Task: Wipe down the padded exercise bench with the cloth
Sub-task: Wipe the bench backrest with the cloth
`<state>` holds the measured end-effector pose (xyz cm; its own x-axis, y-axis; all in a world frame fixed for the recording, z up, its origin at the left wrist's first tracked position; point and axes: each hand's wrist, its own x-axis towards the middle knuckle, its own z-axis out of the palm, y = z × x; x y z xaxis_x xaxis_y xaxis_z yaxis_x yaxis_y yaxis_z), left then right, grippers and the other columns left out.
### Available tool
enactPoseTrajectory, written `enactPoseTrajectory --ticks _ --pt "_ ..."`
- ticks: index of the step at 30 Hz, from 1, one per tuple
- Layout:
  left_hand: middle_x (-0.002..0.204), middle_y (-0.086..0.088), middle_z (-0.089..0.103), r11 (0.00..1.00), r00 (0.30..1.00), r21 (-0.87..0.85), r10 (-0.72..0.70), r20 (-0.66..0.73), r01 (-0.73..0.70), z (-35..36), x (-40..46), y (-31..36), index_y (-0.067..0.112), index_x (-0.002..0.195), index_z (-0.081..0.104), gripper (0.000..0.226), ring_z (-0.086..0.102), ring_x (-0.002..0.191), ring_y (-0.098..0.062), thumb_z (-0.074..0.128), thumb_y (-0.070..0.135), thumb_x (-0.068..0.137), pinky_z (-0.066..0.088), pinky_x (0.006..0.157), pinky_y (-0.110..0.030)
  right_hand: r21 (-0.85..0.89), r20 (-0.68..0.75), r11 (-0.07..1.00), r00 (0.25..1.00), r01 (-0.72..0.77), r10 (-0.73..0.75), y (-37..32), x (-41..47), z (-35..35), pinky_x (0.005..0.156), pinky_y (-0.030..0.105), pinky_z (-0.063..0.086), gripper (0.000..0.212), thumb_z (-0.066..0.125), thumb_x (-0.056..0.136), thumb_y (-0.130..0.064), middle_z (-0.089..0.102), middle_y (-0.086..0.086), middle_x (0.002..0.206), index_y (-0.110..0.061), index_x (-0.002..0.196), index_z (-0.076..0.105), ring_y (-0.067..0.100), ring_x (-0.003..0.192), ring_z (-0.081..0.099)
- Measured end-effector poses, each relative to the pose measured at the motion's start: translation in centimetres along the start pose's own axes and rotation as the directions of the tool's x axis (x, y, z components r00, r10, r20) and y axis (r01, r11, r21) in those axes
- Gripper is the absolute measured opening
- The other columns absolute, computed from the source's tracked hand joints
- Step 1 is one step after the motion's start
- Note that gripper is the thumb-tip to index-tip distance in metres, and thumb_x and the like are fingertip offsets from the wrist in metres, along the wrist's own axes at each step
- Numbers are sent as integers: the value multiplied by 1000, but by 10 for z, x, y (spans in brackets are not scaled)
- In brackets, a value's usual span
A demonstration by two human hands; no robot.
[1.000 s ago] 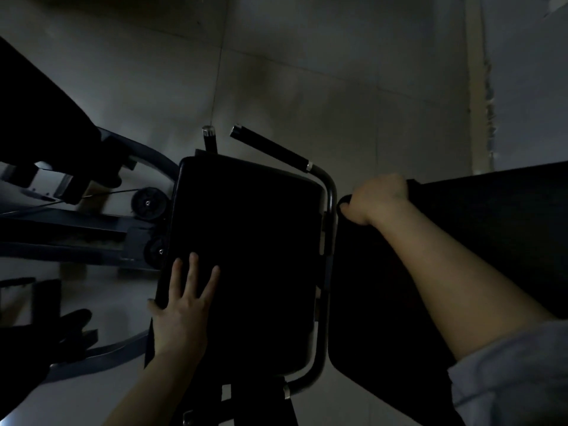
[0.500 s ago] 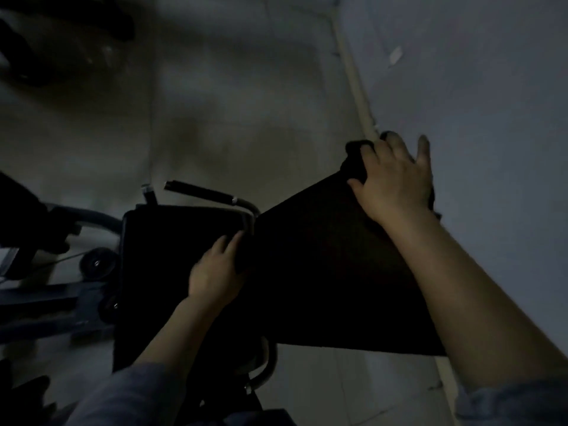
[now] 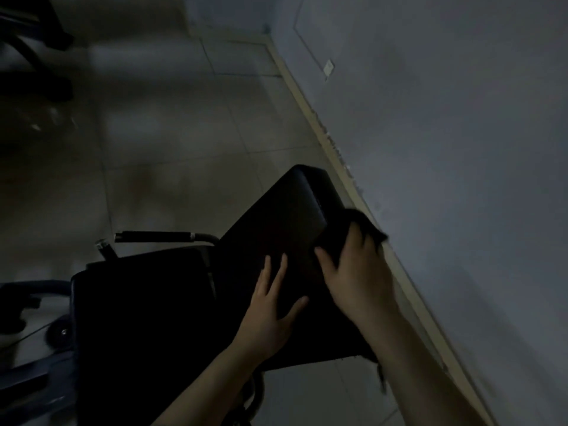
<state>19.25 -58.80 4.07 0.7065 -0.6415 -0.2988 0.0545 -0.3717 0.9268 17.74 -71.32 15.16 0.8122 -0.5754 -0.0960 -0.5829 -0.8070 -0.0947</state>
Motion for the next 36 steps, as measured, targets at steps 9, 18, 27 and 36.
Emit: enactPoseTrajectory --ticks 9,18,27,36 --pt "154 17 -21 996 999 90 4 32 -7 -6 -4 5 55 134 -10 108 4 137 0 68 60 60 22 106 -21 111 27 977 982 185 -189 -54 116 3 108 44 30 64 40 95 -42 27 18 149 -6 145 22 34 135 27" --pt "157 12 -8 994 998 102 35 -45 -30 -3 -9 11 37 145 3 110 6 130 4 74 47 62 21 102 -17 173 -278 953 941 247 -193 73 -90 34 107 39 36 66 29 93 -55 30 9 151 -14 145 24 27 137 32" --pt "155 13 2 871 935 360 354 10 -334 1 -33 8 41 145 11 90 14 145 -18 68 48 76 31 109 -32 886 -433 400 727 234 533 27 -84 84 102 27 40 56 38 87 -64 44 7 134 -27 130 40 16 125 45" --pt "154 -1 15 355 657 630 673 341 -691 -1 19 51 30 142 24 54 1 146 -27 27 54 93 12 111 -65 969 237 -218 665 -114 708 -2 -93 162 81 8 44 34 35 101 -17 50 4 130 -11 133 43 19 118 50"
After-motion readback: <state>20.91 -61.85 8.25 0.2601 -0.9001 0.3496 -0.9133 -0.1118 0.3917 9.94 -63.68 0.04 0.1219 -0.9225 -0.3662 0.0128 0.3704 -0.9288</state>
